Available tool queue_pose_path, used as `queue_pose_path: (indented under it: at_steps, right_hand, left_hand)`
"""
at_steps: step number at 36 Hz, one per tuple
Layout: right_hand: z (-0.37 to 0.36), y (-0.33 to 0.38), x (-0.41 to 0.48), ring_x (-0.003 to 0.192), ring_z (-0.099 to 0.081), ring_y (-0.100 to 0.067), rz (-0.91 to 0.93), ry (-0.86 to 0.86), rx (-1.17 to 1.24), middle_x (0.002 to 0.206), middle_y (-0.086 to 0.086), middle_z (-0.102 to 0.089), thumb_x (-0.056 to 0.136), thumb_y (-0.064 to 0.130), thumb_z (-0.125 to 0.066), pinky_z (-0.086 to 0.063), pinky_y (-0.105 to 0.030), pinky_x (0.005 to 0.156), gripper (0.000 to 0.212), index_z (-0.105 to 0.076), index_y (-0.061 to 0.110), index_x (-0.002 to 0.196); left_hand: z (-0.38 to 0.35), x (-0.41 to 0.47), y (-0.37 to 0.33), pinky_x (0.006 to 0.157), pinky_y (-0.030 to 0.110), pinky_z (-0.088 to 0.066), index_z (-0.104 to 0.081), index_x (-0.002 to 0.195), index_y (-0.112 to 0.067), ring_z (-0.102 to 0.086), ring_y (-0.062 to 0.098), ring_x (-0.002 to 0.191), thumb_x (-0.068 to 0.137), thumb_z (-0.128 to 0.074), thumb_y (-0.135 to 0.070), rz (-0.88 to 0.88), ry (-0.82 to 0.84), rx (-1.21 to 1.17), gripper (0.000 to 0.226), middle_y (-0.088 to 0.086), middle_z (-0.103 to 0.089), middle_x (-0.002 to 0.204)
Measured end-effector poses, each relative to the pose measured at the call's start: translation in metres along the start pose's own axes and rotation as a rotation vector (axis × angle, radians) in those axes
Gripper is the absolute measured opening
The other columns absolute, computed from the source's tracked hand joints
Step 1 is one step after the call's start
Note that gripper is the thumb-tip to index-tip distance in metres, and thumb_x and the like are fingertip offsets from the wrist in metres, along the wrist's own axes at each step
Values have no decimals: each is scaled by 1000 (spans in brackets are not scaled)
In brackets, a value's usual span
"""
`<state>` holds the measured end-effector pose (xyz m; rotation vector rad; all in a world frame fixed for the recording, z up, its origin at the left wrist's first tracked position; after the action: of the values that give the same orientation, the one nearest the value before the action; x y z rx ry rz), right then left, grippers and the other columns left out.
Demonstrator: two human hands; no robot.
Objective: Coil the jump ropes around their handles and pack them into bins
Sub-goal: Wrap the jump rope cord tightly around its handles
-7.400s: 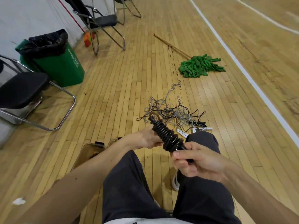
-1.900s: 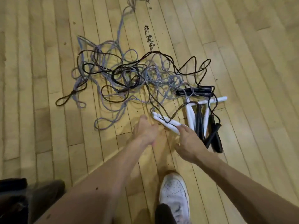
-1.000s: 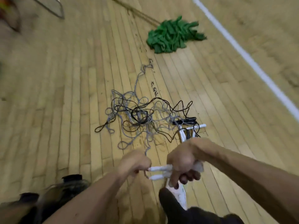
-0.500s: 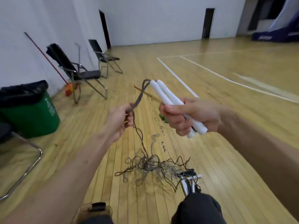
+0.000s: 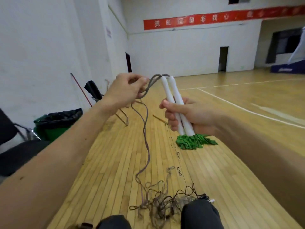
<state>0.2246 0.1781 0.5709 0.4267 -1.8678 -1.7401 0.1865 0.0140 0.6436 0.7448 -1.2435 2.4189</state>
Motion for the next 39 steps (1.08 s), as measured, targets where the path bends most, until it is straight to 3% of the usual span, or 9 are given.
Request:
queue_pose_path:
  at_steps: [4,7,10,12,14,20,25,30,39]
  right_hand:
    - [-17,-5,-16,58,-50,-15,-19,22,4,67,-1,-53,101,27,-57,-49,-27,58,17,-58,10,103]
    - [-33,-12,-27,60,-53,-15,-59,51,-1,71,-3,-56,101,25,-58,-53,-27,58,17,-58,8,106]
    - [-44,-16,-37,62,-54,-16,-62,62,-26,72,-4,-57,101,23,-59,-54,-28,60,15,-56,8,104]
    - [-50,-16,-44,62,-54,-16,-55,69,-37,72,-4,-57,101,23,-60,-54,-29,61,14,-56,9,102]
    - [-56,-15,-52,62,-53,-17,-55,84,-39,72,-4,-56,101,23,-59,-53,-30,61,15,-57,8,101]
    - [-68,-11,-73,61,-52,-15,-49,110,-45,70,-3,-54,101,20,-60,-50,-29,60,14,-59,7,103]
    - [-80,-9,-87,61,-53,-14,-13,152,0,72,-4,-55,99,21,-61,-50,-27,61,14,-57,8,100]
    - [-97,-19,-103,59,-56,-16,-89,211,-8,70,-5,-57,94,31,-61,-53,-30,60,23,-57,9,93]
    - [-118,-51,-124,46,-28,-5,-159,166,63,61,4,-34,88,28,-62,-29,-16,42,19,-53,10,89]
  left_hand:
    - [-13,-26,13,77,40,-51,-69,92,-3,-65,28,84,102,-45,-48,89,277,533,52,16,-69,88]
    - [-20,-46,15,73,36,-48,-69,97,-9,-62,26,83,106,-39,-39,95,355,678,44,5,-64,83]
    - [-24,-59,-11,84,37,-51,-68,102,-22,-66,16,83,108,-29,-44,32,235,135,45,-2,-69,88]
    - [-26,-72,-29,84,39,-57,-67,112,-21,-72,23,92,105,-19,-55,104,219,-309,60,6,-75,96]
    - [-29,-84,-45,80,40,-55,-67,115,-19,-70,30,94,102,-13,-62,109,225,-520,70,11,-74,93]
    - [-30,-109,-81,53,34,-47,-63,70,-16,-55,13,54,97,-60,-41,-241,202,7,37,-4,-56,57]
    - [-17,-114,-87,54,35,-38,-62,70,0,-46,13,55,97,-63,-25,-287,125,8,37,4,-49,58]
    - [3,-135,-95,53,24,-36,-59,64,-13,-42,9,53,98,-63,-23,-288,47,-14,35,4,-46,60]
    - [1,-166,-58,52,22,-30,-57,65,4,-35,12,52,98,-62,-31,-211,33,-128,49,5,-38,57]
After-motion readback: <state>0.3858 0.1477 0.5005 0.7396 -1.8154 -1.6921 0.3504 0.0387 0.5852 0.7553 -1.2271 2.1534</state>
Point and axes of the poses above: each hand's wrist, its own x-axis towards the middle knuckle, its own z-axis out of the back of the hand, y = z × x, the point moved 7 cm from there along x, towards the middle knuckle
